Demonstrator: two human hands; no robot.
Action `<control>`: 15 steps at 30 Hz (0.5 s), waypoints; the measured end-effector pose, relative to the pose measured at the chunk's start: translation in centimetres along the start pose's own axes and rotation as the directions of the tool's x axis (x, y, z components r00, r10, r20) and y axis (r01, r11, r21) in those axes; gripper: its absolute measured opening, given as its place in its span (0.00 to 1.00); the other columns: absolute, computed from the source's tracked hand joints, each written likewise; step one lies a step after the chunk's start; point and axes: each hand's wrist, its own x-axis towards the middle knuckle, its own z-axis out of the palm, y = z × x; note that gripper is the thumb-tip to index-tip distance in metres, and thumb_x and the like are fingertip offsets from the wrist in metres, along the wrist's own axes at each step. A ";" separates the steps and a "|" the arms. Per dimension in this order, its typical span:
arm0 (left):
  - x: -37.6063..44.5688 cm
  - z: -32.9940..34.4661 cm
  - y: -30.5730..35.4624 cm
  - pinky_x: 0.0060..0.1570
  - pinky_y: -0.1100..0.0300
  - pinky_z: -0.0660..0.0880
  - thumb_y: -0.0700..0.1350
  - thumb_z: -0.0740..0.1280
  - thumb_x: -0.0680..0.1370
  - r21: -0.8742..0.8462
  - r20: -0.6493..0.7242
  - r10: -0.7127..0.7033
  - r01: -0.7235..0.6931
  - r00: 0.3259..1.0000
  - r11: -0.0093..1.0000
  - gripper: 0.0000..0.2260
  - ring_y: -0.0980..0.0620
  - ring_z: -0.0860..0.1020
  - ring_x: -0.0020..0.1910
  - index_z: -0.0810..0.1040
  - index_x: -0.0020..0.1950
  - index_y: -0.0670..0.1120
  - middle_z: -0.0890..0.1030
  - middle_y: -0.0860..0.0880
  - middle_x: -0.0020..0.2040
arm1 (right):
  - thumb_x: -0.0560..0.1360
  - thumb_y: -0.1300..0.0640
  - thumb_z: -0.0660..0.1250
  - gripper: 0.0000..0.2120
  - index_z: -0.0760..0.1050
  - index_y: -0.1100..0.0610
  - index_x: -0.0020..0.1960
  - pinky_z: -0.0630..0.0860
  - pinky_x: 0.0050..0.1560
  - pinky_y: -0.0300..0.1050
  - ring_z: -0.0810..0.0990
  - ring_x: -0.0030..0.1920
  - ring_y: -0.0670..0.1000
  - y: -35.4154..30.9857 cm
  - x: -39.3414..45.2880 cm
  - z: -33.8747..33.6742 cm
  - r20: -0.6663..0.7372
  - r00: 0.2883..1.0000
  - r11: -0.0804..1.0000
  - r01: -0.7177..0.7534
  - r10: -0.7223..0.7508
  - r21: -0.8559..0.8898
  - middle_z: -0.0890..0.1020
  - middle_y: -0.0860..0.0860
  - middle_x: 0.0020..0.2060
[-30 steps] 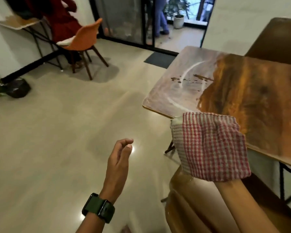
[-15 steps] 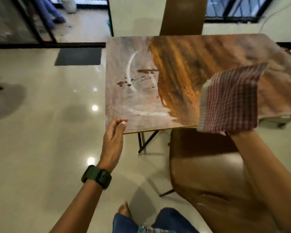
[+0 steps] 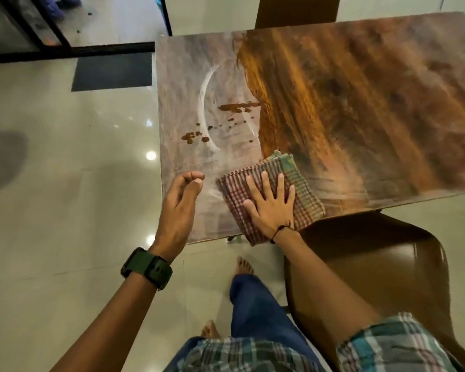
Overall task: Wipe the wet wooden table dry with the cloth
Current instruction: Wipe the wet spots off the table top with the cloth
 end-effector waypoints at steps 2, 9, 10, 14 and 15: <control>1.7 0.6 -0.2 0.50 0.65 0.72 0.48 0.59 0.79 0.012 -0.026 -0.048 0.048 0.999 0.999 0.07 0.63 0.75 0.54 0.77 0.51 0.52 0.78 0.56 0.53 | 0.78 0.36 0.41 0.28 0.36 0.39 0.74 0.33 0.68 0.65 0.38 0.75 0.62 0.8 0.5 1.2 0.007 1.000 0.999 0.016 -0.016 -0.029 0.44 0.50 0.77; 5.8 2.9 0.5 0.46 0.75 0.70 0.51 0.60 0.76 0.014 0.001 -0.076 0.076 0.997 0.997 0.06 0.66 0.76 0.52 0.75 0.49 0.56 0.78 0.58 0.51 | 0.73 0.32 0.35 0.27 0.34 0.34 0.71 0.31 0.69 0.62 0.39 0.75 0.60 11.0 4.9 -1.5 0.016 0.995 0.993 0.102 -0.101 -0.065 0.45 0.46 0.77; 6.0 2.8 0.3 0.49 0.72 0.70 0.52 0.60 0.75 0.003 -0.018 -0.085 0.085 0.996 0.996 0.07 0.63 0.76 0.54 0.75 0.50 0.56 0.78 0.57 0.52 | 0.73 0.33 0.36 0.28 0.35 0.35 0.71 0.34 0.70 0.64 0.39 0.75 0.60 12.3 5.1 -2.0 0.029 0.994 0.991 0.109 -0.107 -0.077 0.45 0.47 0.77; 6.3 2.1 -1.2 0.56 0.63 0.69 0.52 0.60 0.74 -0.041 -0.066 -0.143 0.140 0.988 0.989 0.07 0.55 0.75 0.59 0.75 0.49 0.57 0.78 0.55 0.53 | 0.74 0.34 0.39 0.30 0.43 0.41 0.74 0.36 0.68 0.68 0.41 0.75 0.64 11.6 5.2 -2.1 0.053 0.985 0.981 0.166 -0.161 -0.096 0.48 0.52 0.77; 6.1 2.0 -1.6 0.56 0.62 0.69 0.51 0.60 0.74 -0.038 -0.064 -0.154 0.151 0.986 0.988 0.07 0.54 0.75 0.59 0.74 0.49 0.57 0.78 0.55 0.53 | 0.74 0.34 0.40 0.30 0.45 0.42 0.75 0.37 0.68 0.69 0.42 0.74 0.65 10.4 4.9 -1.9 0.050 0.982 0.977 0.189 -0.184 -0.096 0.48 0.53 0.77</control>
